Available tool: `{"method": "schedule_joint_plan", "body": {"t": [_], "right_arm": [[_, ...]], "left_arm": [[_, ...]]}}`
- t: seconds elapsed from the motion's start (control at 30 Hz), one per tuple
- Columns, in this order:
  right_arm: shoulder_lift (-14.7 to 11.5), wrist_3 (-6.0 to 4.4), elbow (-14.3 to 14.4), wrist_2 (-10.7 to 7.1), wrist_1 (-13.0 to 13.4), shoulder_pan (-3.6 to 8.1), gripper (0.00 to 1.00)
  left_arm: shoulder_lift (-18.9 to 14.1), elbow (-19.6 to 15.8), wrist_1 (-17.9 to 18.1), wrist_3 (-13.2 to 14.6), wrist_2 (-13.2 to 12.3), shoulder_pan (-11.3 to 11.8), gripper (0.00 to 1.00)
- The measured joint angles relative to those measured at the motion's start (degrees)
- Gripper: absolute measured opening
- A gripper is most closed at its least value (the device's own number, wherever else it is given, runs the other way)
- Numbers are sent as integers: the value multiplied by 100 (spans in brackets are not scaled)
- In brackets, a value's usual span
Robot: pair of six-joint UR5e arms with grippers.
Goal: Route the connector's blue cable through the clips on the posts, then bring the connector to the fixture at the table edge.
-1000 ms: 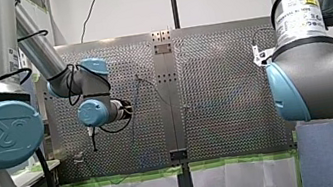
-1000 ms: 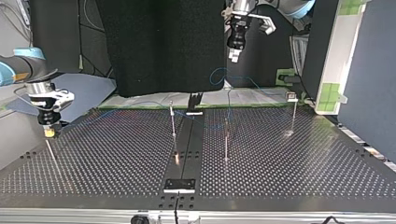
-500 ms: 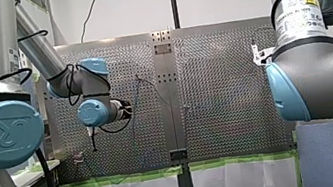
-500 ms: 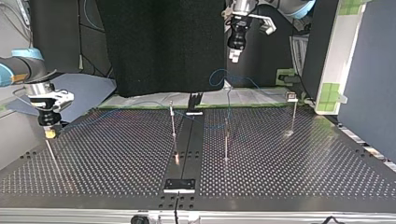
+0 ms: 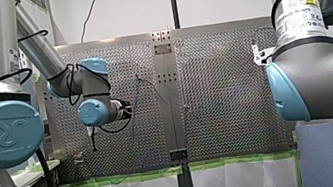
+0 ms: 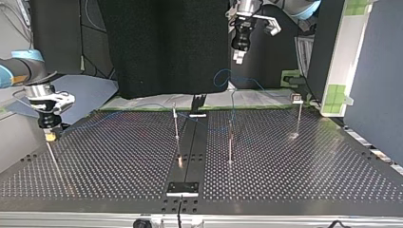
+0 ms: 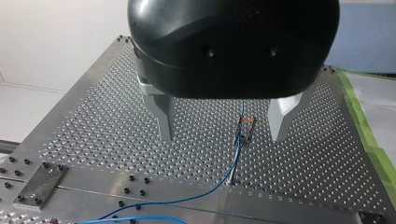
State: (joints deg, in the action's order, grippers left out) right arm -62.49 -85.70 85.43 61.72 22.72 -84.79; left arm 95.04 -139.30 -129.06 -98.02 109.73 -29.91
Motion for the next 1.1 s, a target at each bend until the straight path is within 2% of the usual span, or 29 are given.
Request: {"method": "schedule_joint_plan", "body": {"t": [0.37,0.8,1.1], "right_arm": [[5,37,4,-1,51,15,0],[79,127,4,-1,136,-2,0],[105,139,-1,-20,168,-14,0]], "left_arm": [[-2,26,-43,23,0,0,100],[-1,26,-48,23,0,-1,100],[0,26,-50,24,0,1,100]]}}
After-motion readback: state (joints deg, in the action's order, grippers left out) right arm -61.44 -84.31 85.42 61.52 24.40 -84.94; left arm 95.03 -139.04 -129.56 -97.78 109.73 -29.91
